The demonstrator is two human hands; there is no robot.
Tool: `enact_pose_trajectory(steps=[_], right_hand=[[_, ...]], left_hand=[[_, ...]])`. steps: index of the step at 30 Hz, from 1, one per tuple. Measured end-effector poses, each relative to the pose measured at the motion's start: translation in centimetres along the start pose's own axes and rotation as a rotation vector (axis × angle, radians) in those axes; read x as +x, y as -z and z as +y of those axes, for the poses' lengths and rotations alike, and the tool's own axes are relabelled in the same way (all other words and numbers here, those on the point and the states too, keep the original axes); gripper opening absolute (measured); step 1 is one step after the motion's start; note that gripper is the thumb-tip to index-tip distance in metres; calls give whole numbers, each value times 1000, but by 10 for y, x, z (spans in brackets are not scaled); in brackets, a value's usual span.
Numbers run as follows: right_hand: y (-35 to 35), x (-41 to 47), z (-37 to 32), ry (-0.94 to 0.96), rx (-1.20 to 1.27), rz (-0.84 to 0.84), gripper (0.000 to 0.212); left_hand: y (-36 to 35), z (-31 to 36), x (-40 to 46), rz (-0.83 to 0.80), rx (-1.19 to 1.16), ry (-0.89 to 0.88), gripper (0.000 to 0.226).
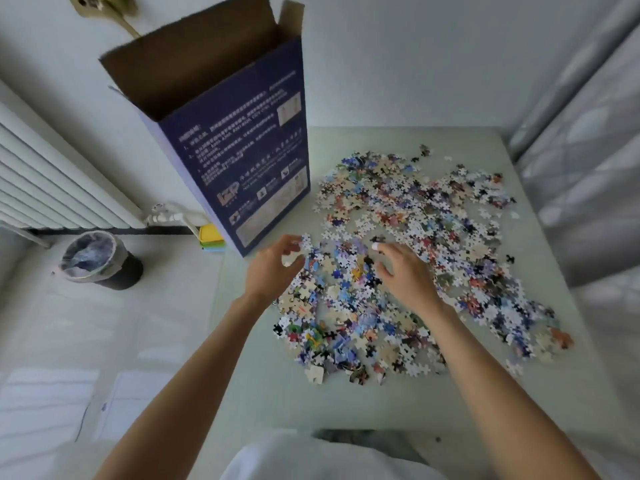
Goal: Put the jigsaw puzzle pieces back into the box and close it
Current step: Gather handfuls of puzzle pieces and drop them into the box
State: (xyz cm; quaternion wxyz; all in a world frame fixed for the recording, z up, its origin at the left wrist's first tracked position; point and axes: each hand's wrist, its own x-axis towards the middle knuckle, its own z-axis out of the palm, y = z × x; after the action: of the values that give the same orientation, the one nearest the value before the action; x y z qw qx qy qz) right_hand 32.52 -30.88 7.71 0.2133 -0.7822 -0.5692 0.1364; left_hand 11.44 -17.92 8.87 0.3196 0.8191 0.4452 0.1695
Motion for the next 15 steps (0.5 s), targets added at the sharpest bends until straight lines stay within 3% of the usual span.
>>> enact_pose_trajectory(steps=[3,8,12,15], right_hand=[[-22,-40,42,-104,-16,-162,43],[-59,-77,77,-102,-139,-375,75],[-83,-78,76,85,-220,-549,101],[-96,-74,73,210,-314,-647,95]], left_hand=[[-48,-28,-18,-156,151,208,53],[-90,-57,-67,-79,210,565,81],[-113,-51,-90,-127,171,622,101],[-131,-37,-93,-162,158,573,110]])
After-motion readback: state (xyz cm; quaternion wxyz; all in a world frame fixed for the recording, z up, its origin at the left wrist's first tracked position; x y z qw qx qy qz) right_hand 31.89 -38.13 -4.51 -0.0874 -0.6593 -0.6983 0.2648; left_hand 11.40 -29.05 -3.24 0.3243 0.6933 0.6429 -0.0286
